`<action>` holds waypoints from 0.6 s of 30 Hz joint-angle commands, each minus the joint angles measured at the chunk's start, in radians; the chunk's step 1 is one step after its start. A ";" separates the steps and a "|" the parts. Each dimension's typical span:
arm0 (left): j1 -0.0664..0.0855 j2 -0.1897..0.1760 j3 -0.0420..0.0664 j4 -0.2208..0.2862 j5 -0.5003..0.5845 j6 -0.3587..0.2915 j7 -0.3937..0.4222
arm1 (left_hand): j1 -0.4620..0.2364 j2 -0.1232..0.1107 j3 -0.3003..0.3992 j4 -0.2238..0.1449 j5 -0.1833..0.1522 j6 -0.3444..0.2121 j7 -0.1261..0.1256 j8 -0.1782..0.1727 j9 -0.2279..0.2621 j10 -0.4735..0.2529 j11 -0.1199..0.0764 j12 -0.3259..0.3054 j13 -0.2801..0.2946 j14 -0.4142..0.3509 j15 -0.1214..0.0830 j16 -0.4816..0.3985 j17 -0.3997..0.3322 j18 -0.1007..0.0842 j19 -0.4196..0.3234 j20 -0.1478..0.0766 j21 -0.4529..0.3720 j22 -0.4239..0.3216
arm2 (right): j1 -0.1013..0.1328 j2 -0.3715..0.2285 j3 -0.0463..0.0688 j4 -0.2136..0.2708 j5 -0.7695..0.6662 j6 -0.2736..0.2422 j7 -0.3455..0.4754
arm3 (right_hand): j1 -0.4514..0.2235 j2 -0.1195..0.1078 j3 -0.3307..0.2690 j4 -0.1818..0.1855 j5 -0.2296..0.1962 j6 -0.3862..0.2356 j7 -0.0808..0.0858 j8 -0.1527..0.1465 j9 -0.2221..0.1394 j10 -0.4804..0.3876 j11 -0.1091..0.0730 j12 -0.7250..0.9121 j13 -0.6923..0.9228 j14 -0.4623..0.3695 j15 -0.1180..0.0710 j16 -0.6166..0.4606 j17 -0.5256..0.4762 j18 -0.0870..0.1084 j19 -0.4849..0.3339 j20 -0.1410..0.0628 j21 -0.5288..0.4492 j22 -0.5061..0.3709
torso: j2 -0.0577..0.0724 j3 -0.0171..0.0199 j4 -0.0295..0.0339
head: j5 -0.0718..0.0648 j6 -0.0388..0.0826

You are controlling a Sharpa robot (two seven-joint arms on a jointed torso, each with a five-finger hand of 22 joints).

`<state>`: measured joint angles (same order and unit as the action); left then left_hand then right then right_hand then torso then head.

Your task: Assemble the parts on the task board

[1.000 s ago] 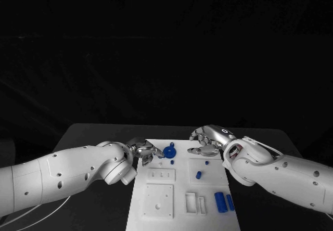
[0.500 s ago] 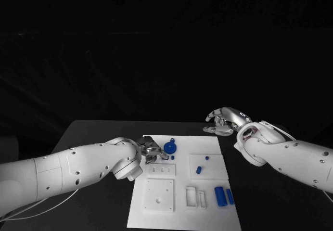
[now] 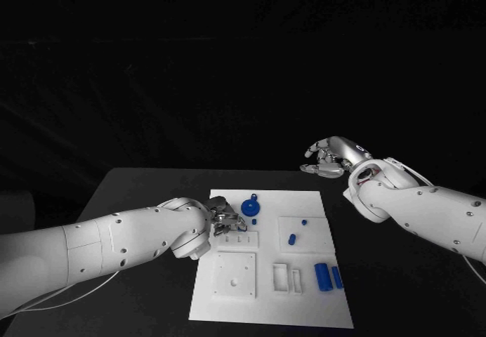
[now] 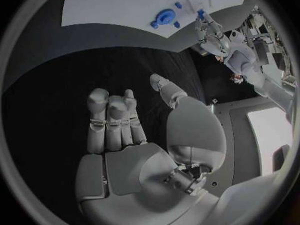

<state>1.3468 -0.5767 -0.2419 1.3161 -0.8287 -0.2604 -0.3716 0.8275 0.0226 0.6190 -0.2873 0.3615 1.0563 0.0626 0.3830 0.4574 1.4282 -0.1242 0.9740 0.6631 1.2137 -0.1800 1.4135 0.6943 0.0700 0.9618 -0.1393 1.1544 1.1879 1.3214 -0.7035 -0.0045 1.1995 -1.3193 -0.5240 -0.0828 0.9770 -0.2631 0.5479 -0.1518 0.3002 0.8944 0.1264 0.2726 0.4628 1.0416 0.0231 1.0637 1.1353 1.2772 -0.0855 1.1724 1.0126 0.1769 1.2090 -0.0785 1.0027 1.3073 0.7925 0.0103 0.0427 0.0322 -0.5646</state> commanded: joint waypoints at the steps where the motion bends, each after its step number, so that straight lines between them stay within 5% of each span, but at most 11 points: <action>1: -0.008 0.007 0.000 -0.008 -0.059 0.019 -0.014 | -0.003 0.015 0.008 0.001 0.007 0.198 -0.092 0.006 0.438 -0.007 -0.014 0.009 0.001 0.047 -0.055 0.005 -0.001 0.006 0.010 -0.136 0.007 0.001 | 0.001 0.004 0.001 -0.002 0.006 0.002 0.013 | 0.005 0.002 -0.004 0.000 0.004 -0.005 0.011 0.002 -0.002 -0.009 0.001 -0.005 -0.001 -0.009 0.000 -0.005 -0.001 0.085 -0.004 0.001 -0.006 -0.001 | 0.001 -0.0003 0.0001 | 0.003 -0.005; 11: -0.033 0.009 0.000 -0.021 -0.113 0.038 -0.019 | -0.017 0.025 0.016 -0.001 0.023 0.206 -0.096 0.011 0.450 -0.008 -0.017 0.030 0.004 0.053 -0.057 0.017 -0.005 0.010 0.015 -0.137 0.013 0.006 | 0.002 0.007 0.002 -0.004 0.006 0.008 0.013 | 0.006 0.003 -0.006 0.001 0.018 -0.004 0.011 0.003 -0.002 -0.009 0.001 -0.005 -0.005 -0.009 -0.001 -0.006 -0.001 0.085 -0.004 0.002 -0.007 -0.001 | 0.000 -0.0025 -0.0019 | 0.008 -0.016; 18: -0.037 0.004 0.001 -0.019 -0.128 0.040 -0.020 | -0.021 0.027 0.017 -0.001 0.029 0.208 -0.096 0.012 0.453 -0.008 -0.018 0.036 0.005 0.054 -0.057 0.019 -0.006 0.011 0.016 -0.137 0.014 0.007 | 0.002 0.008 0.003 -0.004 0.006 0.009 0.013 | 0.007 0.004 -0.006 0.001 0.024 -0.004 0.011 0.003 -0.002 -0.009 0.001 -0.004 -0.006 -0.009 -0.001 -0.006 0.000 0.085 -0.003 0.002 -0.008 0.000 | 0.000 -0.0031 -0.0010 | 0.007 -0.017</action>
<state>1.3113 -0.5727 -0.2415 1.2949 -0.9297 -0.2388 -0.3885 0.8097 0.0400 0.6307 -0.2904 0.3863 1.0563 0.0626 0.3885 0.4862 1.4272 -0.1247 1.0060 0.6662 1.2154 -0.1784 1.4275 0.6895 0.0699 0.9727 -0.1430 1.1648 1.1936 1.3228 -0.6962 -0.0025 1.1944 -1.3131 -0.5228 -0.0795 0.9770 -0.2631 0.5479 -0.1518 0.3196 0.8921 0.1271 0.2726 0.4619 1.0417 0.0231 1.0638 1.1306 1.2768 -0.0851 1.1724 1.0127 0.1768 1.2091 -0.0783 0.9989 1.3073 0.7919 0.0077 0.0413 0.0392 -0.5816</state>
